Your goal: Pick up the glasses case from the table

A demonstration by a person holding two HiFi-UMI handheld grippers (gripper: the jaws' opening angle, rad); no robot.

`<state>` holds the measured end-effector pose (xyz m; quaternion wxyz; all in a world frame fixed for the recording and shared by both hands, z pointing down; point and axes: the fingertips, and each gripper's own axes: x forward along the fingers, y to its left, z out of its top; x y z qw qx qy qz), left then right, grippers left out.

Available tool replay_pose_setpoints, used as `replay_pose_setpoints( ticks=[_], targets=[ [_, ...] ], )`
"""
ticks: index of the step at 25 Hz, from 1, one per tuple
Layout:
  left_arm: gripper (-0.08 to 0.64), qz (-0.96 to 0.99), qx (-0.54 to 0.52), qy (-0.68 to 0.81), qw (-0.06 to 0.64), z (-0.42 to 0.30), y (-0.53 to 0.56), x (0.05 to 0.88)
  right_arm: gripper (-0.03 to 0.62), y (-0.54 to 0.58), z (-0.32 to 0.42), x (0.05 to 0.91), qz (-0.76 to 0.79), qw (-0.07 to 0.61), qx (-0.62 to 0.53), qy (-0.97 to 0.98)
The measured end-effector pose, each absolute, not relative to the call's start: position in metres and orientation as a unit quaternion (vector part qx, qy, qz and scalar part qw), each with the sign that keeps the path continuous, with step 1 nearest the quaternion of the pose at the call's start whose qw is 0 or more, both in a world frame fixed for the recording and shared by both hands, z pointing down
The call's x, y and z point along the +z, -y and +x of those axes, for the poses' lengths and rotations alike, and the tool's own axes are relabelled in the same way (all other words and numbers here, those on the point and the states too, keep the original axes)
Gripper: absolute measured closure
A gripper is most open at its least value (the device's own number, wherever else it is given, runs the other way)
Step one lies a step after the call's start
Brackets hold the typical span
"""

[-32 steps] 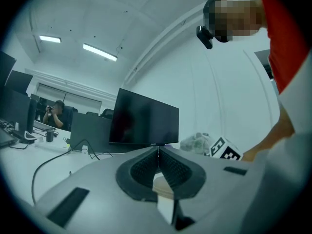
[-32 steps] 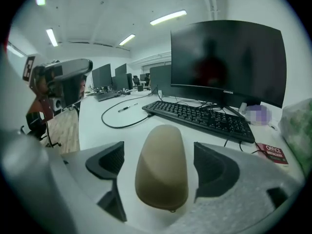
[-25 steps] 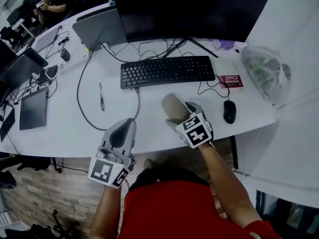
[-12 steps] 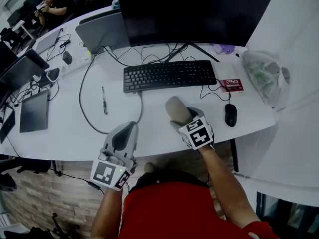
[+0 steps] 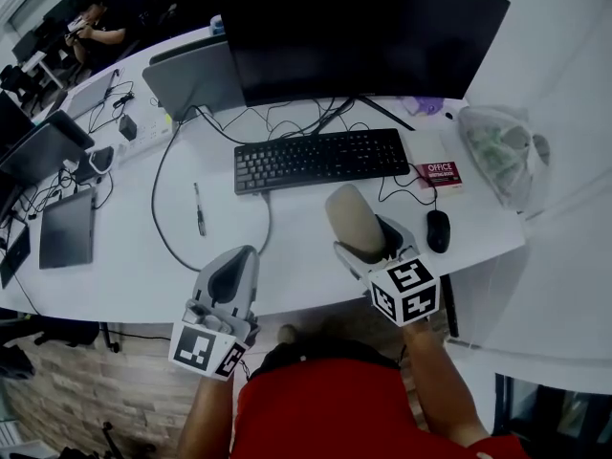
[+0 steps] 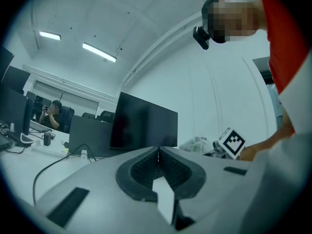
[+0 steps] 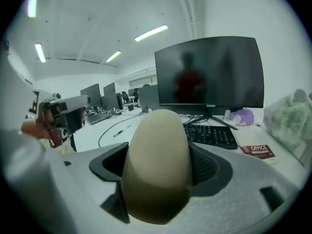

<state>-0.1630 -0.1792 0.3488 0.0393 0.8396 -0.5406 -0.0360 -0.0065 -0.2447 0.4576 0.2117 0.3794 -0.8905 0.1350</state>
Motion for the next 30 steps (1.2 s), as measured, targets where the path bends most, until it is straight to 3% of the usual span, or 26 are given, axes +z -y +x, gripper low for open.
replay_pose_setpoints(
  ticks=[15, 30],
  targets=[
    [0.549, 0.849, -0.042, 0.526, -0.020, -0.160, 0.162, 0.290, 0.215, 0.197, 0.024, 0.294, 0.383, 0.086, 0.056, 0.918],
    [0.549, 0.857, -0.036, 0.513, -0.040, -0.148, 0.156, 0.271, 0.215, 0.195, 0.033, 0.283, 0.380, 0.067, 0.053, 0.921]
  ],
)
